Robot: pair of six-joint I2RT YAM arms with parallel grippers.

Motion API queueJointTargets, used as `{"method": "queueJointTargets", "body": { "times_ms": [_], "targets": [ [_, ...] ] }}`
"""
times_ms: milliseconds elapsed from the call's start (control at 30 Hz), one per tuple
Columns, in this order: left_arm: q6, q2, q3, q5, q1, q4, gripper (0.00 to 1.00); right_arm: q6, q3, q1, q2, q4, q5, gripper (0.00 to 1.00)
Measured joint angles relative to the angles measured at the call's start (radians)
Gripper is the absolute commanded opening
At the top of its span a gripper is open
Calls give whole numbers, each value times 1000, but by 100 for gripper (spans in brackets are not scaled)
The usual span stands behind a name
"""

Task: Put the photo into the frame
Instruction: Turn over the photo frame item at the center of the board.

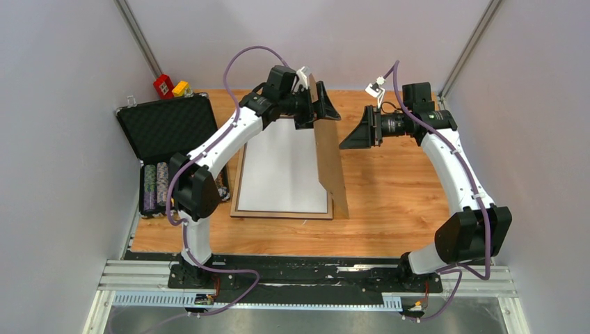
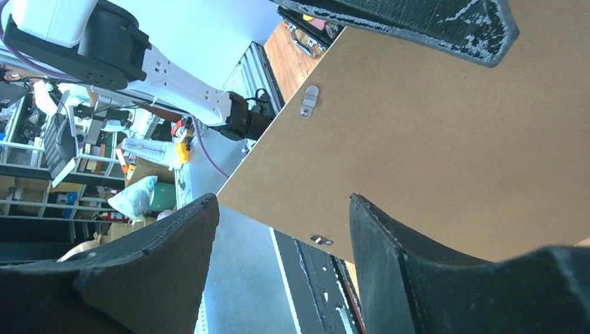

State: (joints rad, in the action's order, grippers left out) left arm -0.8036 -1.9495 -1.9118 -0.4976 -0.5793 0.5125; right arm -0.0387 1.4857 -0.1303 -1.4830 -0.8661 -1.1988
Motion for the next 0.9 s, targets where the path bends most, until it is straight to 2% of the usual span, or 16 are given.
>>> {"method": "queueJointTargets", "body": {
  "times_ms": [200, 367, 500, 733, 900],
  "targets": [
    [0, 0, 0, 7, 2, 7, 97, 8, 0, 0, 0, -12, -2, 67],
    [4, 3, 19, 11, 4, 0, 75, 11, 0, 0, 0, -12, 7, 67],
    [3, 12, 74, 8, 11, -14, 64, 20, 0, 0, 0, -13, 24, 66],
    [0, 31, 158, -1, 28, -29, 54, 46, -8, 15, 1, -12, 77, 65],
    [2, 63, 204, 3, 40, -34, 53, 56, -34, 35, 2, -13, 117, 64]
  ]
}}
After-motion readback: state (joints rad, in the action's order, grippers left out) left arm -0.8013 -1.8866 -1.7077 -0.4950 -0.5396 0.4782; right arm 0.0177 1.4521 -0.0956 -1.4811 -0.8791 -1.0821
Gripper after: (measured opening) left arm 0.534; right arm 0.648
